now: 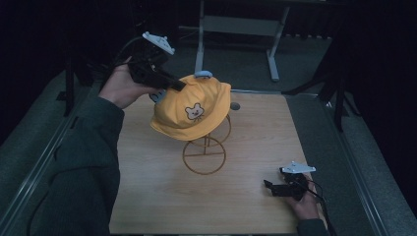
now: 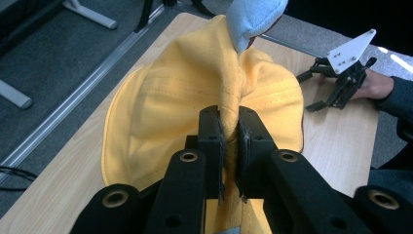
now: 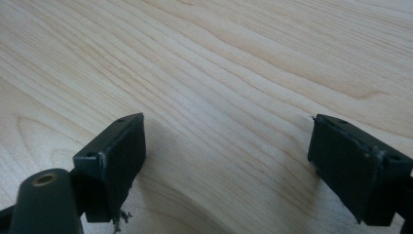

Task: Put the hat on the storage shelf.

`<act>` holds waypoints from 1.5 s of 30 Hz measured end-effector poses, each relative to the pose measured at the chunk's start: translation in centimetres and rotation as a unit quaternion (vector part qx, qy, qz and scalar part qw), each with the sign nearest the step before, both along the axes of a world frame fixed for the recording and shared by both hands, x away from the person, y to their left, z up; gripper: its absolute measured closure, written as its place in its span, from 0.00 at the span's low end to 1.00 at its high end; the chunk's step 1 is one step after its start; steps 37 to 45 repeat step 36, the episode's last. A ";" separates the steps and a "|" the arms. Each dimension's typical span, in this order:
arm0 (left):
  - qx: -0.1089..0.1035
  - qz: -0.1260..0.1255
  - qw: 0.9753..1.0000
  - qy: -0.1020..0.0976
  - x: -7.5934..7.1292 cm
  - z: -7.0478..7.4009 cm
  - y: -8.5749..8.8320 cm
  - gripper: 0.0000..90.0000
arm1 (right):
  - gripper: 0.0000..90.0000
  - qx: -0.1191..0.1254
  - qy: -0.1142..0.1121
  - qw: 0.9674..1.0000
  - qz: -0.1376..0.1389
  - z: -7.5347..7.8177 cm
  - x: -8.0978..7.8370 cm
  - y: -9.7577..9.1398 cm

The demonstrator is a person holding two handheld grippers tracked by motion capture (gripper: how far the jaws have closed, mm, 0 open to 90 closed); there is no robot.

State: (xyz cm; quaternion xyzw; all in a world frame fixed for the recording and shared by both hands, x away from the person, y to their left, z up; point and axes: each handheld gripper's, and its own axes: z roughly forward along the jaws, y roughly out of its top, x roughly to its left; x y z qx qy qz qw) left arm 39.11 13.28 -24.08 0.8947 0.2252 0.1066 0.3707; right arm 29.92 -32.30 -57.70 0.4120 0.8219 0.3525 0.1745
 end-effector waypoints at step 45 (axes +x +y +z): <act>0.011 0.017 0.999 -0.028 0.5 -4.7 -5.7 0.63 | 0.15 0.000 -0.003 1.000 0.000 0.0 0.0 0.0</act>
